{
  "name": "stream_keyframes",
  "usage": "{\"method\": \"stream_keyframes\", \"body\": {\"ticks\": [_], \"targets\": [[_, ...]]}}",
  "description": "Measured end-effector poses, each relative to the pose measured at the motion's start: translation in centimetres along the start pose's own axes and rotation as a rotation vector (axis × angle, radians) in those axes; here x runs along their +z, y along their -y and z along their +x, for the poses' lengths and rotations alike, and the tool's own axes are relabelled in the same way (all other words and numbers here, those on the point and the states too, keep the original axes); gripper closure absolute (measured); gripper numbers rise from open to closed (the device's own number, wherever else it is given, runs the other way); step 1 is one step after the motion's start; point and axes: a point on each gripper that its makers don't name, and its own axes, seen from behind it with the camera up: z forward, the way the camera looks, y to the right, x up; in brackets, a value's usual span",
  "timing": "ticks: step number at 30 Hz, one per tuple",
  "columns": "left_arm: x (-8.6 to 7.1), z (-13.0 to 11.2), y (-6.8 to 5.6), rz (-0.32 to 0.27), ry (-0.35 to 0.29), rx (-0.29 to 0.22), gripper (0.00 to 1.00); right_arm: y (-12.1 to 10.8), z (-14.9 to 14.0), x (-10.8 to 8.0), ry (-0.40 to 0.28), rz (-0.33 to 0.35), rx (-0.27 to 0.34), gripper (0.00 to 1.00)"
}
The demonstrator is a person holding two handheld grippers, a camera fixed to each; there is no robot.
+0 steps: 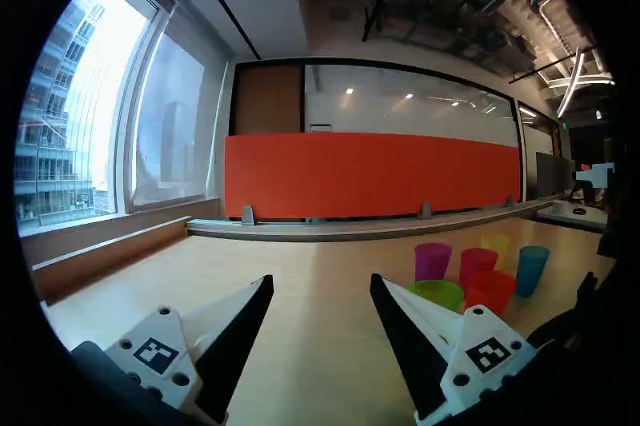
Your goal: Pour water
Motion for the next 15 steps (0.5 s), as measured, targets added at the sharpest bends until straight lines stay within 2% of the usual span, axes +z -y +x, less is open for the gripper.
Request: {"method": "stream_keyframes", "body": {"ticks": [15], "targets": [[-0.01,0.03,0.00,0.000,0.000,0.000,0.11,0.28,-0.56,-0.32,-0.070,0.050,0.004,0.00]]}}
